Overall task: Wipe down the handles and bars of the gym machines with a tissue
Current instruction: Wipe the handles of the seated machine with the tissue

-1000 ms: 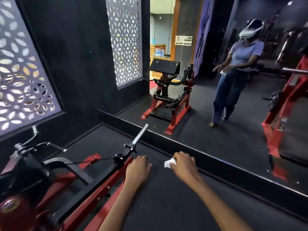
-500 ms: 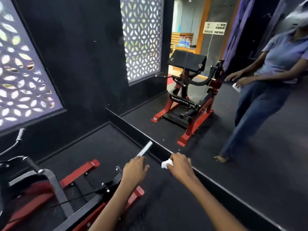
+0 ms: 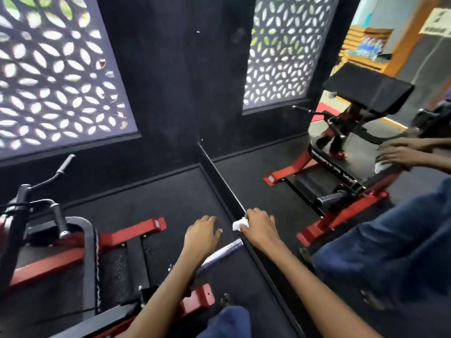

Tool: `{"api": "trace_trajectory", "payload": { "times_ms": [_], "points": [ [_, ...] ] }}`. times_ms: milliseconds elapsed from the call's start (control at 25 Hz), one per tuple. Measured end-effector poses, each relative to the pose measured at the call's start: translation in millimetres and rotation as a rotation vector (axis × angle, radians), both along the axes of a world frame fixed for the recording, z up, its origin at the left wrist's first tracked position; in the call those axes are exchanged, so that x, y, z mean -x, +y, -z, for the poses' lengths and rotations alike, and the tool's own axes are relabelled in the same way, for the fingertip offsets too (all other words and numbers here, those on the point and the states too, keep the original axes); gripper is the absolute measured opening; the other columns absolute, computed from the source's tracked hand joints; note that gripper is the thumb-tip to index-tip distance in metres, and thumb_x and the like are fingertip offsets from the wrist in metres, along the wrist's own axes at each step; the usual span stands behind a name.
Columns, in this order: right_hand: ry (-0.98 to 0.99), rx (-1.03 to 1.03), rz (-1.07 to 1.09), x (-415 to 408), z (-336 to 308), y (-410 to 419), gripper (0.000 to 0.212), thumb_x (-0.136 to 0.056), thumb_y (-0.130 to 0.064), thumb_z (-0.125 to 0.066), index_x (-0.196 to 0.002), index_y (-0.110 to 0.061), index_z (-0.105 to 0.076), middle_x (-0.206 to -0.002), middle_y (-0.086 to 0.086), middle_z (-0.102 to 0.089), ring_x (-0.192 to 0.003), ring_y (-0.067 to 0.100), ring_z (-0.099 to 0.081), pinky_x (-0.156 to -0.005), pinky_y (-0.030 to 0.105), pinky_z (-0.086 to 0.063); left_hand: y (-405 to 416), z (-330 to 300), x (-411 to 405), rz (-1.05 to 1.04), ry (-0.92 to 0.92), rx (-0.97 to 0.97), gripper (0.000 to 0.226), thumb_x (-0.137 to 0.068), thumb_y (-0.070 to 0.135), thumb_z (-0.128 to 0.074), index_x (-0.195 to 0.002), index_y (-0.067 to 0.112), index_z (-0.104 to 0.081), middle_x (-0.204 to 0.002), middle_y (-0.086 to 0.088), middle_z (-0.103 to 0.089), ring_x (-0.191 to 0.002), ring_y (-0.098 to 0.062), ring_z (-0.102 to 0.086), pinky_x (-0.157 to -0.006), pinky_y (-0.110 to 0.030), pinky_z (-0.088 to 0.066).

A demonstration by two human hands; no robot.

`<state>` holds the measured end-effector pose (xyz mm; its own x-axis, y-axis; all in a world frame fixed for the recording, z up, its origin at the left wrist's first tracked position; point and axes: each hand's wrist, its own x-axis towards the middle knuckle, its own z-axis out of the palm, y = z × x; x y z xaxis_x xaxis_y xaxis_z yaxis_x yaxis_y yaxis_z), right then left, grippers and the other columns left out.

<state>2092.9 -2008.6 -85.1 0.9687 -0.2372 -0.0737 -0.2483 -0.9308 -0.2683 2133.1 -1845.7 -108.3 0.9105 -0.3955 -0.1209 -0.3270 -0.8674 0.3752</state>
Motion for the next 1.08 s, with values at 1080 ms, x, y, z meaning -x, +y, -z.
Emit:
{"api": "trace_trajectory", "payload": {
  "times_ms": [1080],
  "points": [
    [0.230, 0.044, -1.091, -414.7, 29.8, 138.0, 0.028, -0.088, -0.029, -0.052, -0.106, -0.007, -0.056, -0.113, 0.010, -0.056, -0.110, 0.031, -0.050, -0.093, 0.040, -0.035, 69.4, 20.6, -245.5, -1.100, 0.145, -0.088, 0.036, -0.098, 0.035, -0.046, -0.129, 0.017, -0.050, -0.130, -0.002, -0.053, -0.119, -0.023, -0.053, -0.097, -0.036, -0.039]
  ]
}}
